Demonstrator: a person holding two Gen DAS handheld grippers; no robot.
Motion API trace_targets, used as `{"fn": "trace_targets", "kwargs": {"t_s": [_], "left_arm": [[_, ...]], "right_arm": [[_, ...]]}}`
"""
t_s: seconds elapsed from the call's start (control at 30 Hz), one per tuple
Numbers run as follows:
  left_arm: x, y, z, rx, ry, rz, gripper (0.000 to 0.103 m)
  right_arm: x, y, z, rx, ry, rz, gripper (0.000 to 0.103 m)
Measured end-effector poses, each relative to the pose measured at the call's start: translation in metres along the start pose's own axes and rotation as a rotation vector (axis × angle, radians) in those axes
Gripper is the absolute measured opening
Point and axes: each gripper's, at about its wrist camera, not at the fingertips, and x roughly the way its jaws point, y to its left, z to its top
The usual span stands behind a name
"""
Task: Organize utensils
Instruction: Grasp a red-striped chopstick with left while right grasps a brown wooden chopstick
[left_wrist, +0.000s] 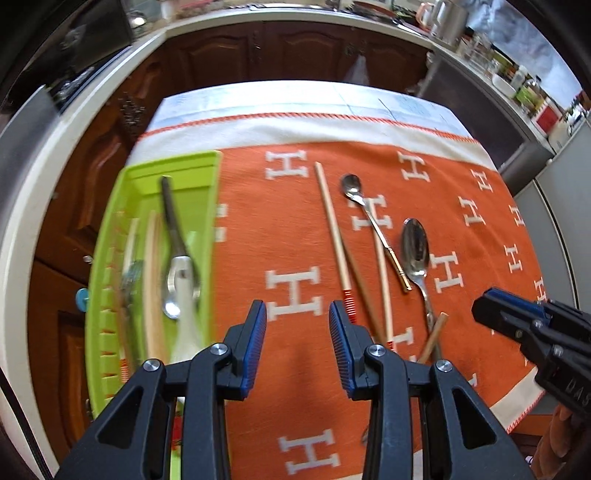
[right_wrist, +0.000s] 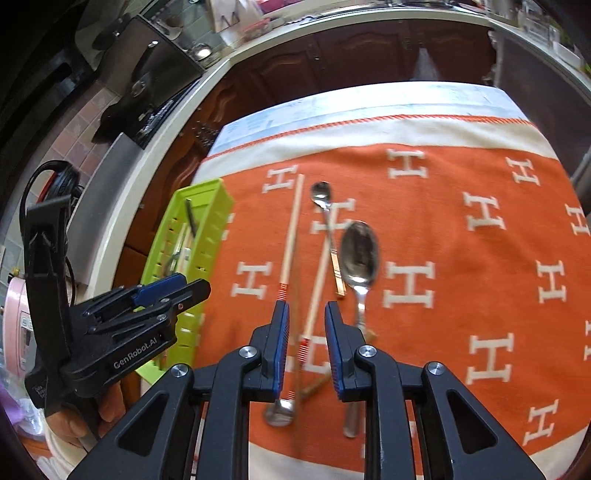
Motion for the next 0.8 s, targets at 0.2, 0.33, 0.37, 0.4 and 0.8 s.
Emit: {"fn": "trace_targets", "kwargs": {"t_s": [0.2,0.33,0.37,0.4,0.8], "left_arm": [[0.033,-0.016,0.006,0.012,0.046,-0.019,0.033],[0.052,-0.025,0.007,0.028,0.088,-0.011,0.033],[0.056,-0.026,0.006,0.032,0.098,-0.004,0.033],[0.058,-0.027,0.005,0.035,0.104,0.000,0.033],[0.075,-0.041,0.007,0.073,0.106,0.050,0.033]], "right_arm": [[0.022,-0.013,-0.014,0.014,0.029,-0.001,0.020],[0.034,-0.019,-0.022,0.012,0.050,0.009,0.020],[0.036,-0.018,-0.022,0.013,0.055,0.013,0.020],[0.038,-0.018,-0.023,0.013,0.061,0.018,0.020],[0.060,-0.014,-0.027,-0.011,0.093,0.040,0.020]]}}
